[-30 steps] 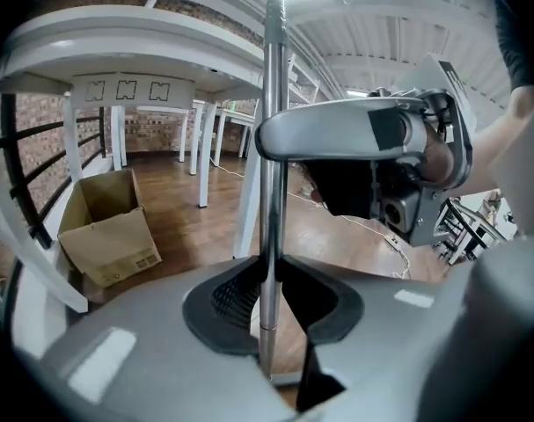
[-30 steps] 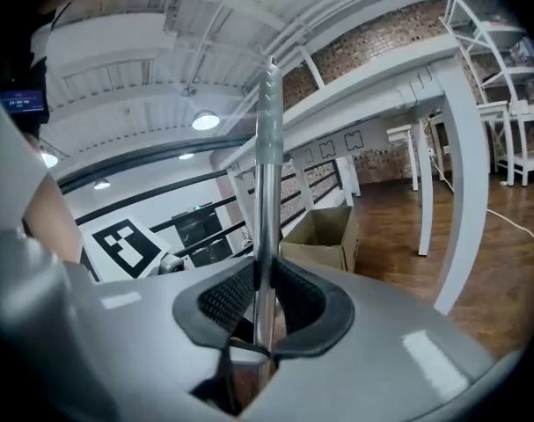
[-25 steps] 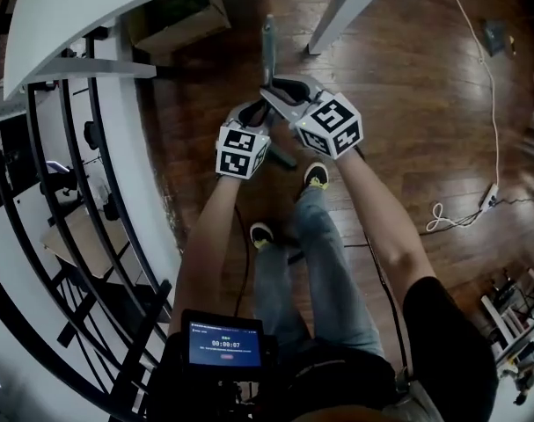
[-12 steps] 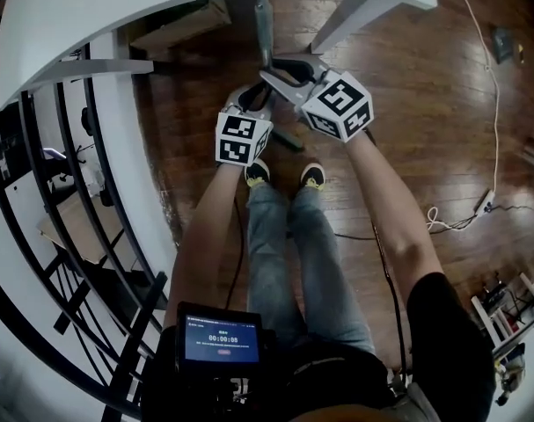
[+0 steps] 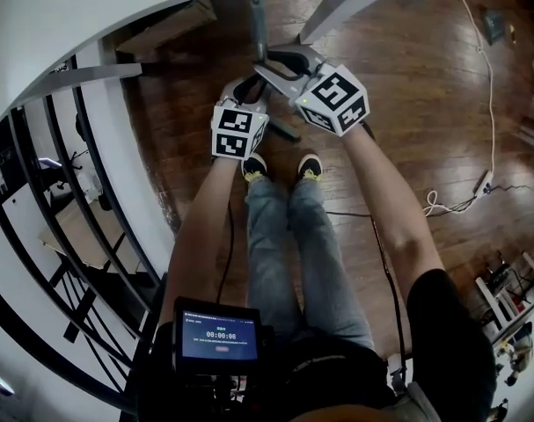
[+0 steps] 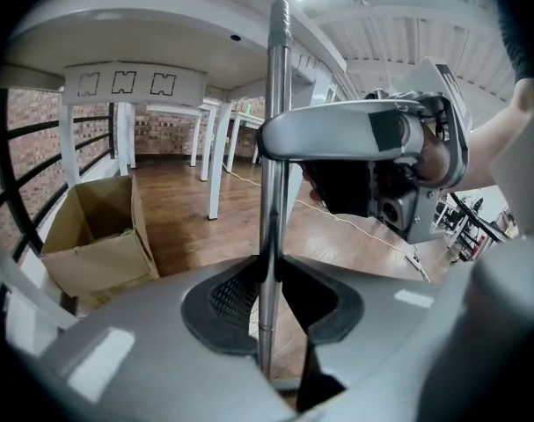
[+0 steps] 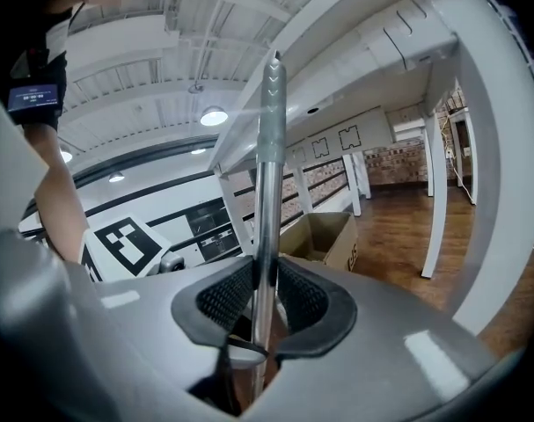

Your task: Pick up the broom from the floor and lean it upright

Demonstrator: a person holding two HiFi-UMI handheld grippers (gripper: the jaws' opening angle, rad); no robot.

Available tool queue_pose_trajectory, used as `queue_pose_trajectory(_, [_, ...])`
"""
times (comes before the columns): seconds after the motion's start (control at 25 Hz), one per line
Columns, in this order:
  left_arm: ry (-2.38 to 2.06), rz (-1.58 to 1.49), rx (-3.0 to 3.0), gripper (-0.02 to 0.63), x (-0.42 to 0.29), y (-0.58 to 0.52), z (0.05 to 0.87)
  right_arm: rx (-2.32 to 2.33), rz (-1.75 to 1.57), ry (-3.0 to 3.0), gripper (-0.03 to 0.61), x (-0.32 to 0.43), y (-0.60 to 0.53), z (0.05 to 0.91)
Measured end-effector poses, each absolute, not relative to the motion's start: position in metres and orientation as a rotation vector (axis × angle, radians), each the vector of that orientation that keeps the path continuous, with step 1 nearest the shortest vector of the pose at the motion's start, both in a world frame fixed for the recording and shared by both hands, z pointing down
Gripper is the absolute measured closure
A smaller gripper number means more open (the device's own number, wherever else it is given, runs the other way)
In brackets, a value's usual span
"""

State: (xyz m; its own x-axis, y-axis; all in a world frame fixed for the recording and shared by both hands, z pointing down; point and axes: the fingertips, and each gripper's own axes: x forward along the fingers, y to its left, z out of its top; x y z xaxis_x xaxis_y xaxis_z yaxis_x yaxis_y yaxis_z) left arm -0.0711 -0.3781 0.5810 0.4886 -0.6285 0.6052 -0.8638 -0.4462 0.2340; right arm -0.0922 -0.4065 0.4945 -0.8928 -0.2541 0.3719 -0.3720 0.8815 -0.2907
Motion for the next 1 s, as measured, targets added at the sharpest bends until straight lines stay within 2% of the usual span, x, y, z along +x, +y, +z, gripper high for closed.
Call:
queue_pose_trajectory(0.12, [-1.207, 0.614, 2.226, 0.514, -0.069, -0.376, 0.58, 0.469, 0.518, -2.712, 0.468, -0.092, -0.406, 0.494])
queue_pose_trajectory(0.2, [-1.188, 0.616, 2.24, 0.475, -0.067, -0.375, 0.58, 0.463, 0.514, -2.703, 0.44, -0.093, -0.407, 0.495])
queue_pose_trajectory(0.64, [-1.178, 0.625, 2.266, 0.41, -0.064, -0.378, 0.575, 0.481, 0.496, -2.704, 0.417, -0.086, -0.412, 0.488])
queue_pose_trajectory(0.96, [-1.236, 0.692, 2.224, 0.391, -0.084, -0.36, 0.565, 0.489, 0.48, -2.673, 0.411, -0.062, -0.401, 0.473])
queue_pose_trajectory(1.0, [-1.262, 0.698, 2.211, 0.416, -0.091, -0.356, 0.56, 0.488, 0.483, -2.67, 0.413, -0.059, -0.398, 0.471])
